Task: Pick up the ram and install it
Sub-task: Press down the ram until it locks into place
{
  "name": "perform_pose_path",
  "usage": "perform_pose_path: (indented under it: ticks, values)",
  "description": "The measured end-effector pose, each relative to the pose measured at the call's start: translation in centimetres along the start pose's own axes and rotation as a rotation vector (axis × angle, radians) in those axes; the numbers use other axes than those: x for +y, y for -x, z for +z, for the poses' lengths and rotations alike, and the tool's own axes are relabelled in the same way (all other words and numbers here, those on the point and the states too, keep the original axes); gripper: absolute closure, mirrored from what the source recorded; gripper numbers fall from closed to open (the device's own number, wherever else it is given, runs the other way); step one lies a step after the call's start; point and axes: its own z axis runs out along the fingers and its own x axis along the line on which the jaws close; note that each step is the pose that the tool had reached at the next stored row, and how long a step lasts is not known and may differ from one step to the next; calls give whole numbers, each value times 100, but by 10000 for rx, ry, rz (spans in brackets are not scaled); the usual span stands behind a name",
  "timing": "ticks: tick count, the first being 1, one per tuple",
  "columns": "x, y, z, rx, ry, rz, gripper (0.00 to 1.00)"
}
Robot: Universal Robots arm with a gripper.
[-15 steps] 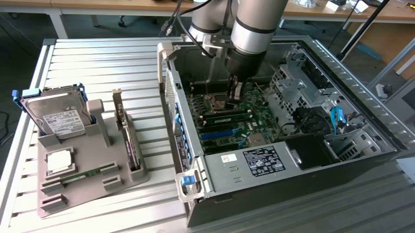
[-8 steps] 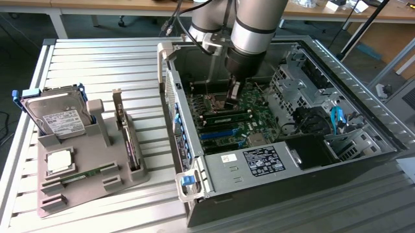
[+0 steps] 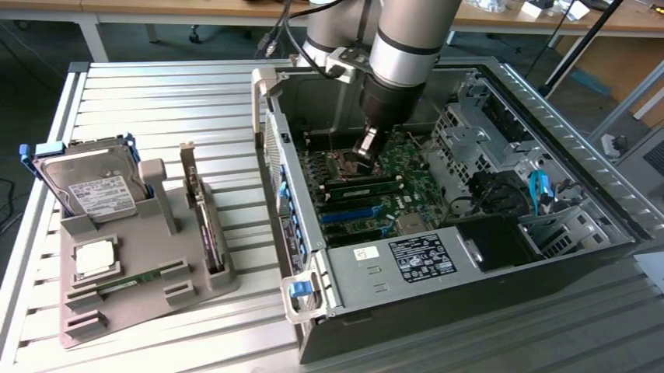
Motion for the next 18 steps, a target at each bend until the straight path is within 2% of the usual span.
perform_pose_path:
  ticks: [4, 12, 14, 18]
  values:
    - [0, 0, 3, -1, 20, 1459, 89]
    - [0, 0, 7, -4, 45, 3237, 89]
    - [0, 0, 8, -3, 54, 3912, 89]
    - [0, 0, 10, -4, 65, 4676, 89]
